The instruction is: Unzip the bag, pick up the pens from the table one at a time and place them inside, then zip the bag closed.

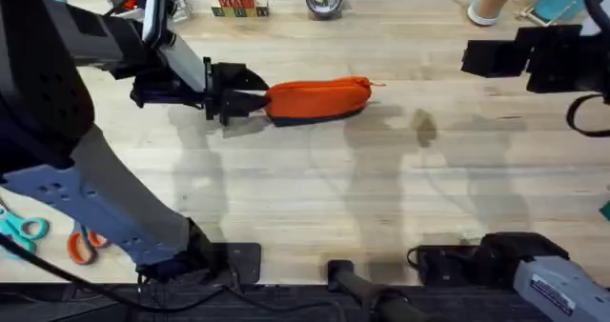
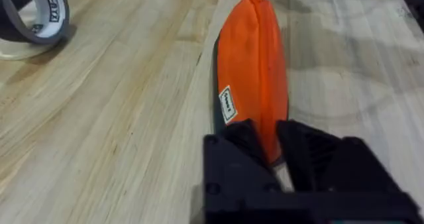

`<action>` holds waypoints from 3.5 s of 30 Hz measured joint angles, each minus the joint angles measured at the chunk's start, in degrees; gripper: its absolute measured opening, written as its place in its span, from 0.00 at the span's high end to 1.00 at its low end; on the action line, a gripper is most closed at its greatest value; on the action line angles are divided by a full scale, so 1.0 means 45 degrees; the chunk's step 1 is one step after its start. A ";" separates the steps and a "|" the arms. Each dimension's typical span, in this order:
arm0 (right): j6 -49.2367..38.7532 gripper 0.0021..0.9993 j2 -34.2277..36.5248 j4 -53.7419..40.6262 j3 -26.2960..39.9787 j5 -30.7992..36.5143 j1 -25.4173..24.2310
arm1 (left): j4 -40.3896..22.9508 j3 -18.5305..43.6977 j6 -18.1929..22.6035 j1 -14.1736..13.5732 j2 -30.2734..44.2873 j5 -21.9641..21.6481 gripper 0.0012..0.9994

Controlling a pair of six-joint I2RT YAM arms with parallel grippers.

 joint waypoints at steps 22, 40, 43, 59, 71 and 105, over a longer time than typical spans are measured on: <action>0.0000 0.00 0.0000 0.0000 0.0000 0.0000 0.0000 | -0.0067 0.0000 0.0000 -0.0165 0.0000 -0.0010 0.96; 0.0000 0.00 0.0003 0.0155 0.0000 0.0000 0.0000 | -0.0028 0.0000 0.0000 -0.0165 0.0000 -0.0058 0.96; 0.0000 0.00 0.0003 0.0272 0.0000 0.0000 0.0000 | -0.0028 0.0000 0.0000 -0.0165 0.0000 -0.0058 0.96; 0.0000 0.00 0.0001 0.0330 0.0000 0.0000 0.0000 | -0.0028 0.0000 0.0000 -0.0165 0.0004 -0.0059 0.96; -0.1631 0.00 0.0001 0.0306 0.0000 -0.1022 -0.0004 | -0.0028 0.0000 0.0000 -0.0165 0.0004 -0.0058 0.96; -0.5087 0.00 0.4613 -0.1045 0.3366 -0.3675 -0.0004 | -0.0028 0.0000 0.0000 -0.0165 0.0000 -0.0063 0.96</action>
